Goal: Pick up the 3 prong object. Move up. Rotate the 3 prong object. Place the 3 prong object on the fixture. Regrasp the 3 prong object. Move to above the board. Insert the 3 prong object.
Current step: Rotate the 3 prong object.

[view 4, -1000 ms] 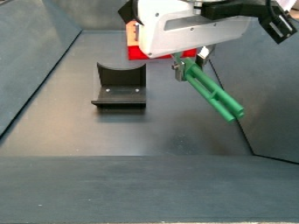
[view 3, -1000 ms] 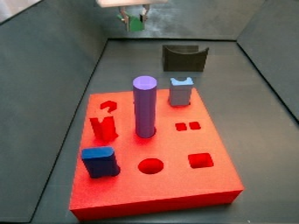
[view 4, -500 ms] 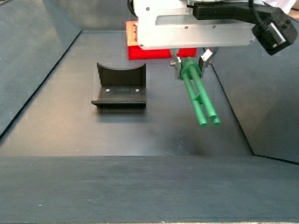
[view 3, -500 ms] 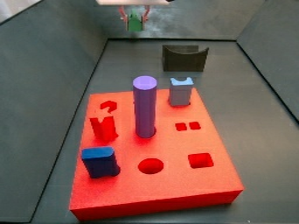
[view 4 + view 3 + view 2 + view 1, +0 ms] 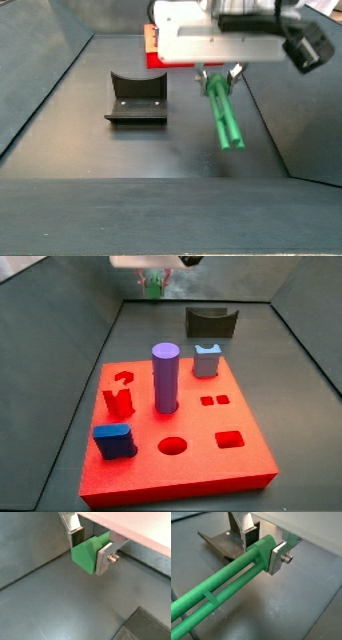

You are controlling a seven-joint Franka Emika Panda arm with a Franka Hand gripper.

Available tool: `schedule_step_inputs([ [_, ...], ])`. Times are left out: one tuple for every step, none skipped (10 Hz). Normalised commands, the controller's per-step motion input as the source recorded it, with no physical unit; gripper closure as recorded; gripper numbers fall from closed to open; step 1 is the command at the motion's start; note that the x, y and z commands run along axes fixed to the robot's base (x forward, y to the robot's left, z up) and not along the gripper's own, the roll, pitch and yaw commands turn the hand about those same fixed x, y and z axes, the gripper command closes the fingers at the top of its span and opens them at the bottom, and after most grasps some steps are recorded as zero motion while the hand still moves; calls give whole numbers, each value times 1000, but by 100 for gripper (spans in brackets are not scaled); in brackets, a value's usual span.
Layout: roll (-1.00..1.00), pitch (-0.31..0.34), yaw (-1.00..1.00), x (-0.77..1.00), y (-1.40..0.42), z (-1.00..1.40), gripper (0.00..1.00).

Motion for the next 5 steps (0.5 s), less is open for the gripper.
schedule_step_inputs([
  [-18, -32, 33, 24, -4, -1000, 100],
  [-37, -32, 23, 33, 0, -1000, 100],
  [-51, -32, 21, 40, 1, -892, 100],
  [-69, -28, 19, 43, 5, -704, 100],
  [-81, -28, 19, 48, 8, -567, 100],
])
